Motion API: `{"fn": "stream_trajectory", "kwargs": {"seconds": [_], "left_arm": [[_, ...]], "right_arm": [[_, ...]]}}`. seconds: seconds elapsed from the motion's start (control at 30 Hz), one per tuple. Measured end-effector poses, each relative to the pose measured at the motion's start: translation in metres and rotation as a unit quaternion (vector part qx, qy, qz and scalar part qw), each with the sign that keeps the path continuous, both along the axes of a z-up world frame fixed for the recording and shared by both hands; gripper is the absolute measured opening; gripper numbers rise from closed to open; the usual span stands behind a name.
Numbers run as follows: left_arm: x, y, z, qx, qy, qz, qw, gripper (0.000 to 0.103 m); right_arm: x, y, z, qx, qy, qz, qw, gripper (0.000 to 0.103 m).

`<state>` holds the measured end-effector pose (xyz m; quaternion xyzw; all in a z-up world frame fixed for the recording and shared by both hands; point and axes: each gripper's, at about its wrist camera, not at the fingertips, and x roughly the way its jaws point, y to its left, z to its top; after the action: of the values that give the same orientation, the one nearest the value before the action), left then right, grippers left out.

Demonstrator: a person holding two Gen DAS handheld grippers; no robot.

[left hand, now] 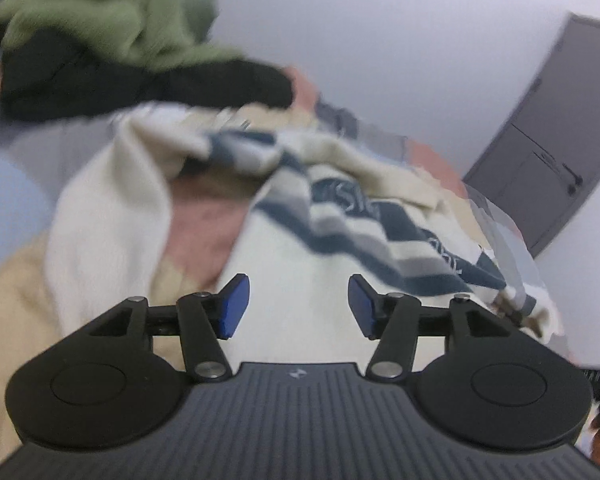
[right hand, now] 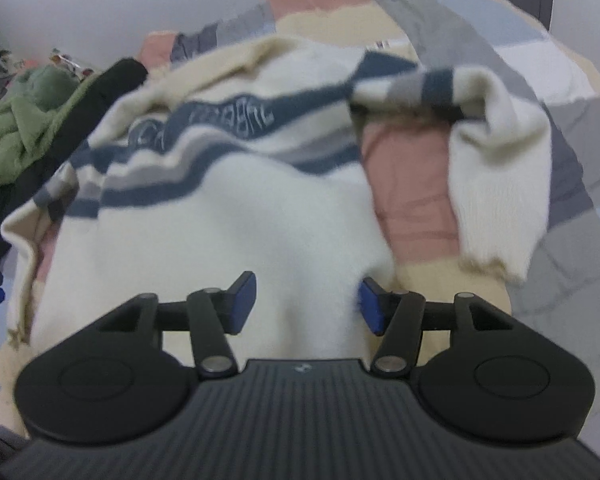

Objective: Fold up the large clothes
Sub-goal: 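Open both tools and smooth the sweater flat on the quilt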

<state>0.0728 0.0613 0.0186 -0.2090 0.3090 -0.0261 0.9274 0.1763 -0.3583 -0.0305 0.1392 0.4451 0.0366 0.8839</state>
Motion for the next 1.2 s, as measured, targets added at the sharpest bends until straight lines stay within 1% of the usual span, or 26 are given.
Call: {"fn": "stream_trajectory", "kwargs": {"seconds": [0.13,0.2,0.27,0.3,0.4,0.43,0.5,0.57,0.67,0.77,0.83,0.9,1.0,1.1,1.2], "left_arm": [[0.025,-0.022,0.000,0.020,-0.007,-0.050,0.9985,0.061],[0.042,-0.032,-0.007,0.029,0.000,-0.077,0.9966,0.061],[0.056,-0.042,-0.016,0.048,0.009,-0.088,0.9949,0.061],[0.062,-0.045,-0.020,0.051,0.013,-0.096,0.9940,0.061],[0.077,-0.044,-0.038,0.016,0.027,-0.107,0.9938,0.061],[0.081,-0.042,-0.044,0.008,0.032,-0.107,0.9937,0.061],[0.087,-0.038,-0.052,0.007,0.033,-0.107,0.9937,0.061],[0.093,-0.034,-0.058,0.009,0.028,-0.102,0.9944,0.061],[0.100,-0.027,-0.065,-0.005,0.017,-0.101,0.9947,0.061],[0.103,-0.022,-0.070,-0.010,-0.001,-0.099,0.9950,0.061],[0.106,-0.020,-0.073,-0.013,-0.008,-0.099,0.9949,0.061],[0.110,-0.017,-0.078,-0.024,-0.010,-0.102,0.9944,0.061],[0.117,-0.013,-0.085,-0.044,-0.013,-0.102,0.9937,0.061],[0.123,-0.009,-0.090,-0.063,-0.019,-0.103,0.9925,0.061],[0.127,-0.005,-0.095,-0.081,-0.025,-0.105,0.9909,0.061]], "right_arm": [[0.023,0.016,0.011,-0.007,-0.039,0.002,0.999,0.059],[0.038,0.025,0.017,-0.003,-0.055,0.004,0.998,0.059],[0.056,0.037,0.025,-0.005,-0.073,0.012,0.997,0.058],[0.066,0.044,0.028,-0.010,-0.083,0.017,0.996,0.058],[0.101,0.065,0.037,-0.017,-0.100,0.035,0.994,0.058],[0.114,0.071,0.037,-0.015,-0.104,0.040,0.994,0.058],[0.142,0.087,0.034,-0.011,-0.109,0.057,0.992,0.058],[0.173,0.104,0.023,-0.016,-0.109,0.073,0.991,0.057],[0.220,0.127,-0.005,-0.038,-0.102,0.078,0.991,0.055],[0.263,0.143,-0.032,-0.035,-0.099,0.087,0.991,0.049],[0.286,0.157,-0.046,-0.054,-0.103,0.098,0.988,0.048],[0.309,0.168,-0.053,-0.070,-0.117,0.100,0.986,0.048],[0.343,0.178,-0.056,-0.087,-0.142,0.094,0.982,0.047],[0.371,0.188,-0.050,-0.103,-0.173,0.082,0.976,0.046],[0.394,0.192,-0.044,-0.107,-0.203,0.065,0.971,0.044]]}}
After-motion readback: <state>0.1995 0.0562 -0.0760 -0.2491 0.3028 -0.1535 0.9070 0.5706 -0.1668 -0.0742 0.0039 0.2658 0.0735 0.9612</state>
